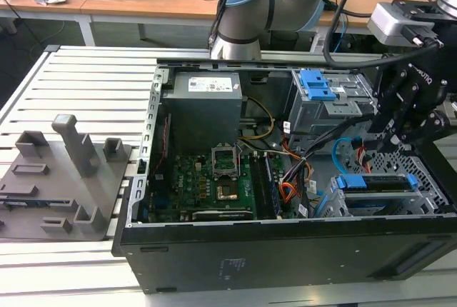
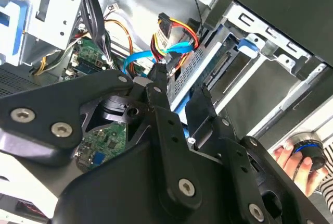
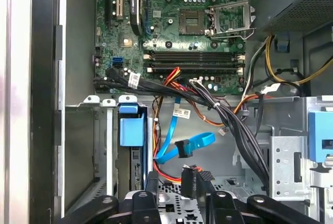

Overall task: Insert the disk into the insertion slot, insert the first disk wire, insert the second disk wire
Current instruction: 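Insert the first disk wire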

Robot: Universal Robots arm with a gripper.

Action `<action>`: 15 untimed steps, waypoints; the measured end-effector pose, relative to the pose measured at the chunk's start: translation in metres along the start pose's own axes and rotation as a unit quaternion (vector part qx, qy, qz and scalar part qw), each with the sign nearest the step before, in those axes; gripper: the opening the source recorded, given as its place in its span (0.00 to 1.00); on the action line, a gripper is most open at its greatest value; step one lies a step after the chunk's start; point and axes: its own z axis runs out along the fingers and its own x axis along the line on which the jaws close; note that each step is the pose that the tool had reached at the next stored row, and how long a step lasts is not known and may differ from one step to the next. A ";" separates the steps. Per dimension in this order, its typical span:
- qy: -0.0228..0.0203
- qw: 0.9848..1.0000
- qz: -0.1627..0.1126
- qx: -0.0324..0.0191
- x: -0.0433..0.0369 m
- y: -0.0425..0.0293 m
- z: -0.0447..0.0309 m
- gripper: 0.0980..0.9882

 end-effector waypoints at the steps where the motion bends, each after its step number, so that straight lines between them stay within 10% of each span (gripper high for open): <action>1: 0.000 1.000 0.000 0.000 -0.0004 -0.0004 0.0014 0.36; 15: 0.005 1.000 0.000 0.000 -0.0130 -0.0032 0.0210 0.36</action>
